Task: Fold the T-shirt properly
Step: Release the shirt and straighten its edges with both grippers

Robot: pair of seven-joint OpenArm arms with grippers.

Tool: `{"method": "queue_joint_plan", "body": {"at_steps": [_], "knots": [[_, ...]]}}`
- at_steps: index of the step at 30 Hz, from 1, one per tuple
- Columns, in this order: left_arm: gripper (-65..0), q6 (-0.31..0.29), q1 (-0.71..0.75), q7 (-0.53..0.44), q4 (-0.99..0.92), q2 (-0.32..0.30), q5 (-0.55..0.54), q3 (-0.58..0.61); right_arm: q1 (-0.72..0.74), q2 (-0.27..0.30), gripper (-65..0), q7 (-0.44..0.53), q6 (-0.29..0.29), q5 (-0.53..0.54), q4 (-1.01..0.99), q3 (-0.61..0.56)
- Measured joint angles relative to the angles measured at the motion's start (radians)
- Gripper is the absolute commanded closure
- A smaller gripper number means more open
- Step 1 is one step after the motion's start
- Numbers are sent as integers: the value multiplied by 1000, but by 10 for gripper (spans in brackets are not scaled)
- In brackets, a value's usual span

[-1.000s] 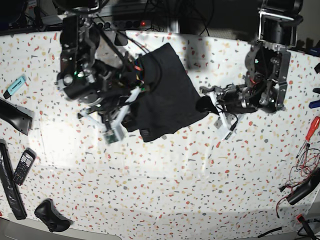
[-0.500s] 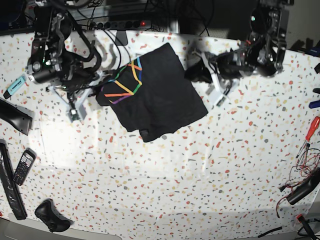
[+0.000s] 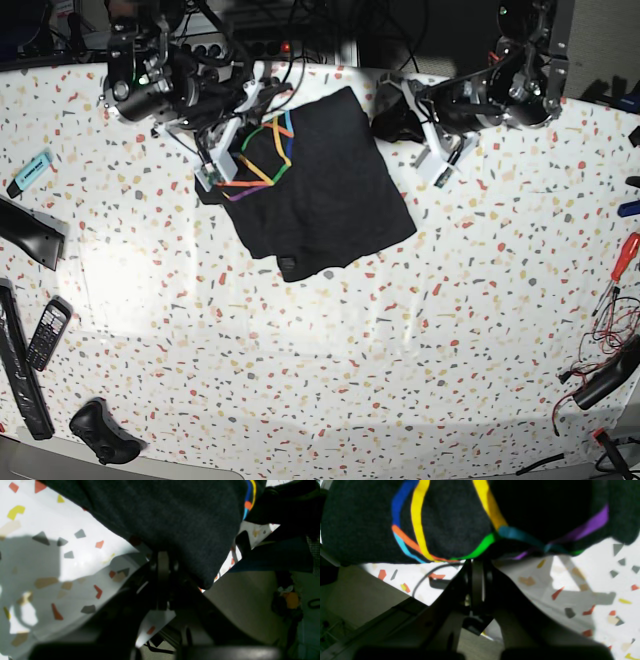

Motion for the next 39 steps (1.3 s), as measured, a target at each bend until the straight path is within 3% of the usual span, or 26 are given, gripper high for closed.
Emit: {"method": "queue_joint_plan", "body": {"at_steps": [3, 7, 11, 16, 19, 27, 33, 36, 39], "knots": [[0, 0, 0, 1, 0, 0, 38, 0, -1, 2, 0, 3, 0, -4, 2, -8], [0, 0, 0, 0, 0, 0, 64, 0, 0, 0, 0, -1, 5, -107, 66, -3], [0, 0, 0, 0, 0, 0, 63, 0, 0, 15, 0, -3, 3, -102, 137, 66], [0, 0, 0, -3, 0, 0, 63, 0, 39, 53, 0, 62, 3, -101, 143, 157], [0, 0, 0, -4, 0, 0, 63, 0, 88, 75, 0, 71, -8, -47, 114, 172], [0, 0, 0, -4, 0, 0, 62, 0, 201, 72, 0, 74, -8, -48, -68, 163], [0, -1, 0, -4, 0, 0, 63, 0, 183, 61, 0, 34, -7, 1, -92, 103], [0, -44, 0, -3, 0, 0, 63, 0, 184, 64, 0, 11, -8, 1, -92, 58], [0, -47, 0, -3, 0, 0, 63, 0, 175, 64, 0, -14, -8, 2, -92, 11]]}}
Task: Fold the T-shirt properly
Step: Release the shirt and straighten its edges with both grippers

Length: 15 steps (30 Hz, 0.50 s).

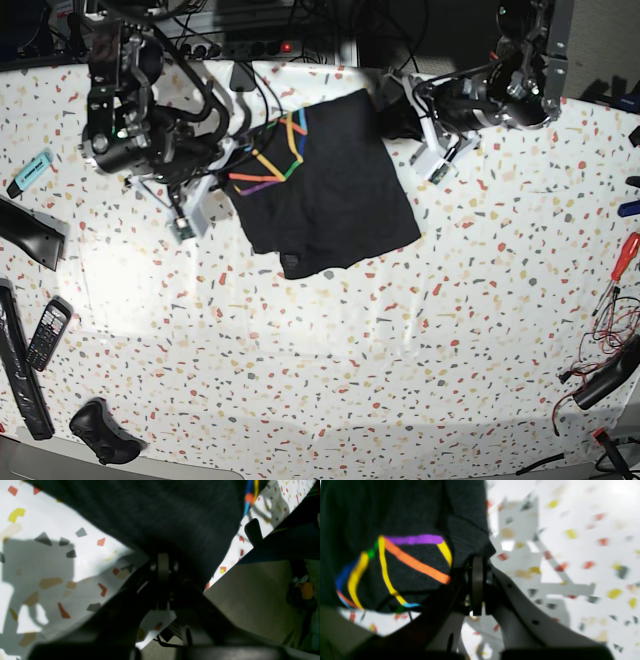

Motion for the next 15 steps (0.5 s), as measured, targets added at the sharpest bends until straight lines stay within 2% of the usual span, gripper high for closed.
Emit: {"method": "queue_joint_plan", "body": {"at_steps": [8, 13, 15], "knots": [[0, 0, 0, 0, 0, -2, 0, -22, -45, 0, 0, -8, 0, 0, 0, -35], [0, -1, 0, 7, 2, -2, 0, -98, -67, -1, 0, -11, 0, 0, 56, -29], [0, -2, 1, 48, 19, -2, 3, -139, -81, -1, 0, -10, -8, 0, 104, -3]]}}
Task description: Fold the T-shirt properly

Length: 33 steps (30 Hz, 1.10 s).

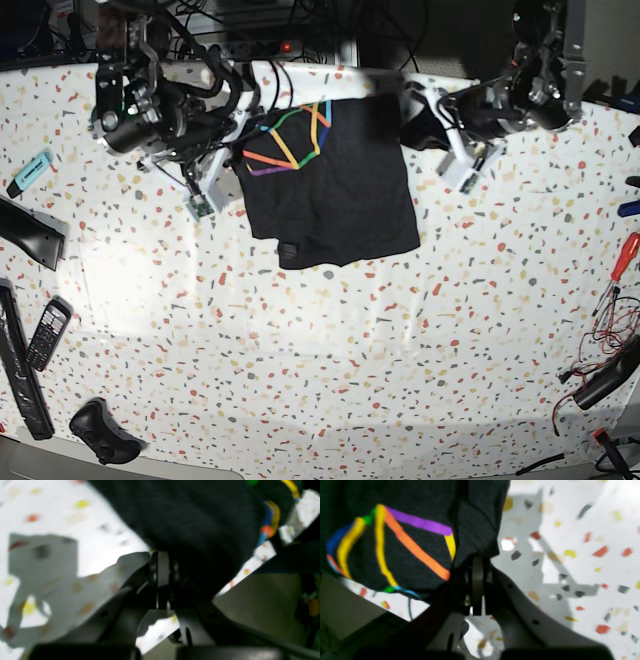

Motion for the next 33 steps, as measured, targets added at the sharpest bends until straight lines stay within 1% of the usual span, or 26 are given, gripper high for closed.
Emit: {"method": "queue_joint_plan", "body": {"at_steps": [2, 5, 6, 8, 12, 15, 18, 19, 20, 21, 22, 25, 27, 29, 30, 32, 33], "knots": [[0, 0, 2, 34, 30, 0, 0, -42, -19, 0, 0, -2, -5, 4, 58, 35], [0, -1, 28, 37, 88, 2, -6, -105, -55, 0, 0, -19, -7, 80, 136, 108], [0, -1, 45, 37, 109, 2, -6, -127, -70, 0, 0, -39, -7, 104, 162, 134], [0, -1, 85, 38, 151, 2, -6, -179, -109, 0, 0, -40, -7, 136, 202, 185], [0, -1, 174, 32, 219, 2, -7, -298, -216, 0, 0, -41, -7, 210, 274, 284], [0, -4, 262, 35, 237, 3, -6, -374, -315, 0, 0, -40, -7, 274, 311, 351], [0, -35, 346, 35, 237, 5, -13, -433, -423, -7, 0, -35, -8, 352, 326, 409], [0, -40, 372, 39, 237, 4, -31, -451, -456, -19, 0, -28, -7, 359, 327, 428], [0, -61, 401, 42, 237, 5, -53, -467, -489, -44, 0, -20, -6, 358, 327, 446], [0, -66, 430, 51, 238, 5, -79, -482, -518, -69, 0, -10, -2, 354, 327, 464], [0, -80, 457, 64, 239, 5, -93, -493, -546, -97, 0, -7, 19, 350, 327, 478], [0, -81, 537, 66, 239, 4, -101, -504, -611, -177, 0, -32, 52, 344, 327, 512], [0, -84, 574, 86, 237, 5, -105, -502, -640, -224, 0, -32, 72, 317, 319, 516], [0, -91, 587, 96, 207, 5, -105, -502, -644, -249, 0, -35, 83, 310, 278, 515], [0, -91, 587, 95, 182, 6, -106, -502, -643, -258, 0, -35, 101, 309, 248, 515], [0, -91, 583, 82, 116, 6, -109, -502, -639, -256, 0, -31, 118, 311, 172, 512], [0, -101, 579, 61, 73, 6, -105, -502, -635, -251, 0, -25, 129, 311, 126, 512]]}}
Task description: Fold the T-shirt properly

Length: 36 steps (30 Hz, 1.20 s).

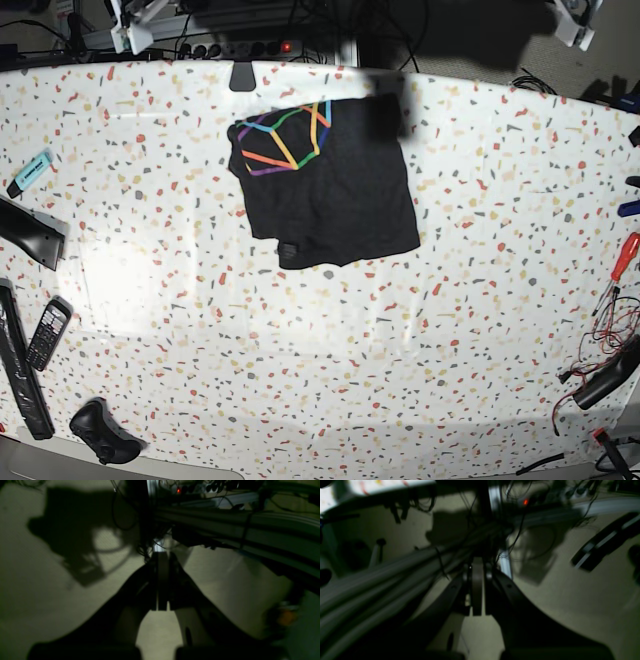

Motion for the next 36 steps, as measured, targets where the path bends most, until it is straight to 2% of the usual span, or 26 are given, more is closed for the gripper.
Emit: {"method": "queue_joint_plan", "body": {"at_steps": [2, 5, 10, 13, 15, 19, 23, 27, 28, 30, 35, 36], "knots": [[0, -40, -19, -21, -101, -1, 2, -1, 29, 21, 0, -3, 6, -5, -109, -1], [0, -38, -80, -35, -284, 1, 0, -1, 92, 82, 0, 19, 14, 1, -298, -2], [0, -36, -205, -54, -609, 1, 11, -1, 226, 218, 0, 39, 14, -3, -663, -51], [0, -37, -256, -169, -767, 4, 136, -1, 300, 288, 0, 64, 4, -2, -872, -111], [0, -35, -277, -258, -850, 4, 203, -1, 353, 326, 0, 118, -9, -27, -998, -160], [0, -35, -316, -382, -970, 4, 322, -2, 458, 376, 0, 299, -42, -196, -1205, -294], [0, -35, -348, -517, -1062, 4, 433, -2, 547, 386, 0, 457, -99, -309, -1350, -444], [0, -32, -377, -643, -1169, 5, 554, -2, 597, 375, 0, 617, -167, -366, -1450, -586], [0, -13, -386, -669, -1198, 7, 572, -2, 606, 369, 0, 645, -201, -361, -1471, -618], [0, -5, -414, -682, -1249, 18, 626, -2, 620, 356, 0, 689, -245, -374, -1509, -670], [0, -5, -487, -713, -1312, 85, 709, -5, 647, 287, 0, 773, -314, -521, -1587, -763], [0, 16, -500, -733, -1316, 103, 748, -5, 648, 271, 0, 799, -332, -550, -1598, -776]]}}
